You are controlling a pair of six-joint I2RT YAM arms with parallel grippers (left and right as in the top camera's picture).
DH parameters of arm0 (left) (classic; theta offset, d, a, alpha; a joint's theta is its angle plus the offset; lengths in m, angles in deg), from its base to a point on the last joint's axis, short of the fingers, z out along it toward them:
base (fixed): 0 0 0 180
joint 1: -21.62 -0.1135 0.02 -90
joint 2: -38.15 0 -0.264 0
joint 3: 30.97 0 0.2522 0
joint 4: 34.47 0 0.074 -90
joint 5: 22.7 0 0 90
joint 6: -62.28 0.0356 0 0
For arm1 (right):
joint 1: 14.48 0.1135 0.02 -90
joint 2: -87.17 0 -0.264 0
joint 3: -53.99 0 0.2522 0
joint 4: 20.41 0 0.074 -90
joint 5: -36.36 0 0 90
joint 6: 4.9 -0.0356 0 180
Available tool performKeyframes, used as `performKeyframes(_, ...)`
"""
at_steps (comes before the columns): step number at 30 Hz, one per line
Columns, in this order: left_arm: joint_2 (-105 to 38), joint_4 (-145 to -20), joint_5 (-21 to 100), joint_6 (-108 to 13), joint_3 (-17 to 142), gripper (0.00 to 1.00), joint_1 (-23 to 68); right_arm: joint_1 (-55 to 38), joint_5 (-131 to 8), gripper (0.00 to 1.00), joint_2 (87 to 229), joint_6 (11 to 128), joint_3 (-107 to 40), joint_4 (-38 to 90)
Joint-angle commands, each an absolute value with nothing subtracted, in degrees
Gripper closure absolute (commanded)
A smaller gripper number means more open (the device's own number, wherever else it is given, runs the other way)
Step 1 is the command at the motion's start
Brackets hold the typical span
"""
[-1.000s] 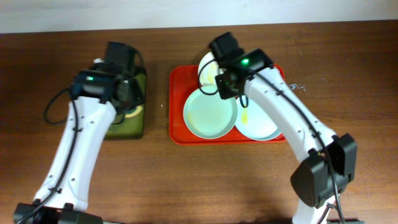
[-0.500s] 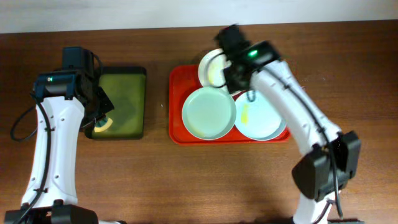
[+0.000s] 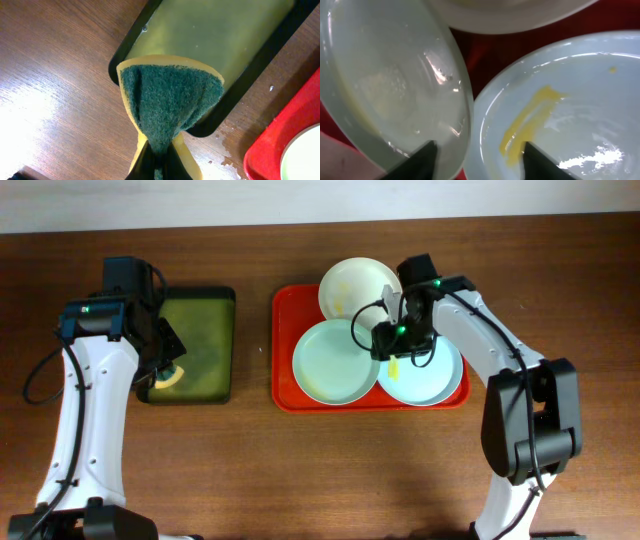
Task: Clean dirty plates on tray and stack at the side
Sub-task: 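Grip the pale plate rim with the right gripper and lift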
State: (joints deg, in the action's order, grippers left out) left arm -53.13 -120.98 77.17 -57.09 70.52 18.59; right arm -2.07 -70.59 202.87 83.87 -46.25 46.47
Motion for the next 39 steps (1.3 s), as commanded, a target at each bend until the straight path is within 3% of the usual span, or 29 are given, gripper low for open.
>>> performKeyframes(1,-52.59,-120.67,77.19,-56.12,70.14,1.00,18.46,-1.96,-71.90,0.56,202.96,83.56,-44.30,45.16)
performKeyframes(18,-52.59,-120.28,77.19,-56.12,70.14,1.00,18.46,0.99,-68.03,0.58,203.07,81.64,-44.28,40.75)
performKeyframes(21,-52.59,-120.26,77.19,-56.12,70.14,1.00,18.46,0.99,-67.99,0.72,203.07,81.64,-44.28,40.31)
performKeyframes(29,-52.59,-120.28,77.17,-56.12,70.14,1.00,18.46,0.99,-68.01,0.71,205.43,81.64,-44.28,38.74)
performKeyframes(30,-52.59,-120.28,77.19,-56.12,70.14,1.00,18.46,0.99,-67.99,0.74,205.43,81.66,-44.30,38.69)
performKeyframes(32,-52.59,-120.26,77.19,-56.12,70.14,1.00,18.46,0.99,-67.94,0.93,205.39,81.66,-45.07,39.11)
performKeyframes(33,-52.59,-120.28,77.17,-56.12,70.14,1.00,18.46,0.97,-67.92,0.96,205.39,81.66,-45.83,39.74)
performKeyframes(39,-52.59,-120.28,77.17,-56.12,70.14,1.00,18.46,2.54,-54.90,0.96,203.22,81.92,-58.46,52.29)
